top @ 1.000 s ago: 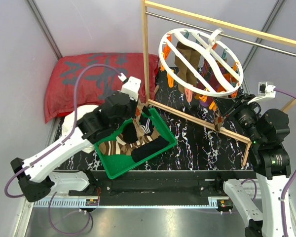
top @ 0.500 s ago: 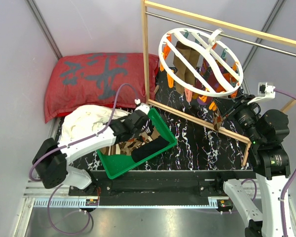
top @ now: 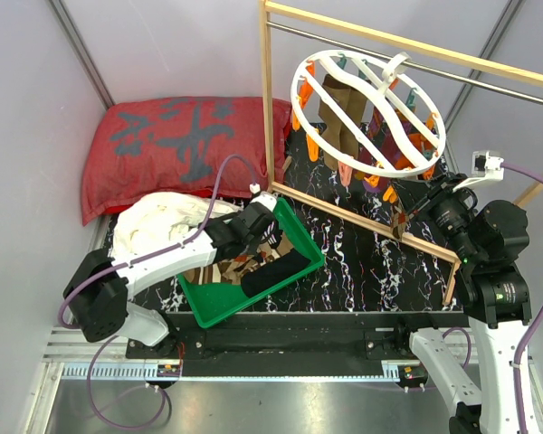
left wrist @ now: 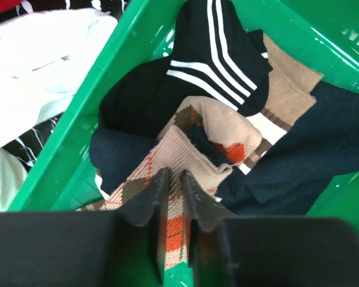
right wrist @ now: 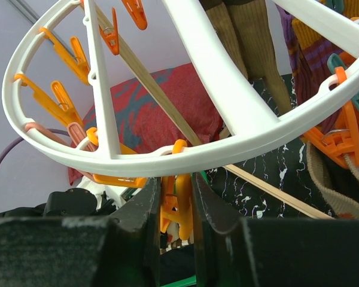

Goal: Clip the socks to the hanger
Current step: Pick up the sock from the bin.

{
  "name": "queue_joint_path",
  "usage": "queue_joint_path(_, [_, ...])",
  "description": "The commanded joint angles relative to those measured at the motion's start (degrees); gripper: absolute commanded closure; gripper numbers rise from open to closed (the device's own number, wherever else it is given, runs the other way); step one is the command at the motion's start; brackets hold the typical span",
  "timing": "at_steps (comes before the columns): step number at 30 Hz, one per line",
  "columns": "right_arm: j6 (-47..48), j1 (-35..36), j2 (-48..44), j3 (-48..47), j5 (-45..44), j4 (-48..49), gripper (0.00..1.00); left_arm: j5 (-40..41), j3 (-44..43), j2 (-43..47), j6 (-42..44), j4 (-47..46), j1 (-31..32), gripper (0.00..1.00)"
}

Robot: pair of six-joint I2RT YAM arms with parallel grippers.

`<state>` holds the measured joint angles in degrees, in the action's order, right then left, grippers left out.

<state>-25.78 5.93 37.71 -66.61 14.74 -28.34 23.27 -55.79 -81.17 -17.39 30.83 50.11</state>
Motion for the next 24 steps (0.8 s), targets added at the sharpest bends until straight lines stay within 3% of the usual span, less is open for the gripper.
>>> queue_joint_path(1, [0.03, -0.31, -0.19, 0.08, 1.87, 0.04, 0.94, -2.52, -2.13, 2.32, 0.77, 1.24, -0.19, 0.91])
queue_joint_path(6, [0.2, -0.22, -0.1, -0.19, 1.87, -0.14, 0.94, -3.05, -7.04, 6.36, 1.13, 7.64, -0.19, 0.99])
queue_joint_path(11, [0.38, -0.22, 0.17, -0.63, 2.04, -0.31, 0.94, -3.05, -13.98, 13.74, 2.53, 12.85, -0.27, 1.0])
queue_joint_path(16, [0.38, -0.22, 0.34, -0.89, 2.04, -0.23, 0.94, 0.19, -15.32, 17.88, 5.43, 13.91, -0.88, 1.0])
queue_joint_path(22, [0.12, -0.22, 0.08, -0.54, 2.05, -0.23, 0.94, -13.84, -10.49, 9.29, 3.94, 8.91, -2.03, 0.97])
queue_joint_path(24, [0.2, -0.22, -0.1, -0.19, 1.96, -0.14, 0.94, -13.69, -11.26, 3.05, 4.29, 6.26, -2.12, 0.96])
